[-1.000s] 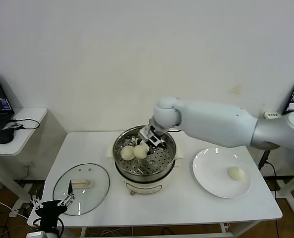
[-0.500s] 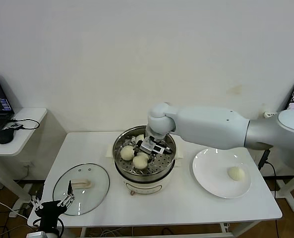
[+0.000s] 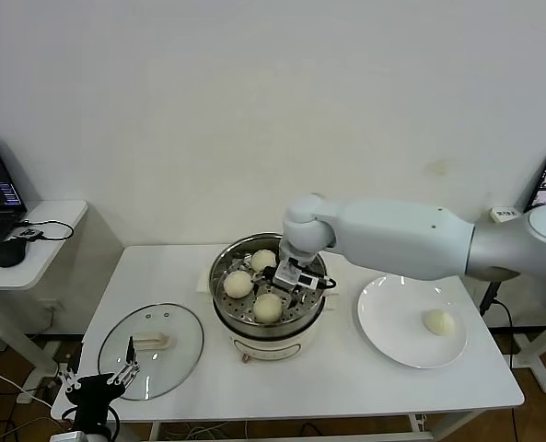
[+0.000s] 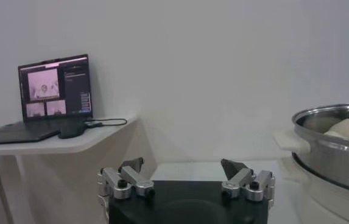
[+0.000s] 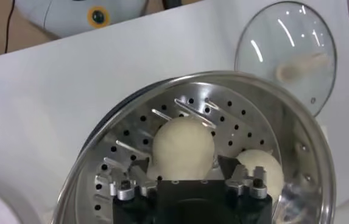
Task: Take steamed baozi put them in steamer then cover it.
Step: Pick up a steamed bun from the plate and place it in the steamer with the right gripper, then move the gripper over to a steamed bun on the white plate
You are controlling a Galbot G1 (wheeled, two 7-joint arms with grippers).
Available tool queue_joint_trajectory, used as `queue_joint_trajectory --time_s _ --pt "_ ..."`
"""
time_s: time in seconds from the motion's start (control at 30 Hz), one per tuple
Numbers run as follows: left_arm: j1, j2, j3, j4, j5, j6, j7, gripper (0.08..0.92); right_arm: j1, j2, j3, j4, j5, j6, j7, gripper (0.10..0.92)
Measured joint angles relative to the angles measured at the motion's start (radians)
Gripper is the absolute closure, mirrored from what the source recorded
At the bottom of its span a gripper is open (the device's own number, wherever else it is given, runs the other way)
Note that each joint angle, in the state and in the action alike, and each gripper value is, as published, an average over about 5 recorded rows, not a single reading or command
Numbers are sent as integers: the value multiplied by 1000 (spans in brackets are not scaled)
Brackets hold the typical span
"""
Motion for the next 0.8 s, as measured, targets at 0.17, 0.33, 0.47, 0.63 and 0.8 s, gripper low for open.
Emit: queue_joint_trajectory --time_s 0.17,0.33,0.47,0.63,0.8 --pt "-4 6 -2 -1 0 0 0 177 28 -42 38 6 19 -51 -10 203" --pt "-6 15 -2 -1 2 0 0 177 39 -123 85 29 64 -167 -24 202" --pt "-9 22 0 -2 4 0 1 177 36 -222 120 63 96 -281 -31 203" --pt "-13 32 10 -1 9 0 2 177 0 -379 167 110 101 -376 -47 202" --pt "-18 41 21 8 18 -1 2 177 -106 -530 254 130 67 -416 -65 203"
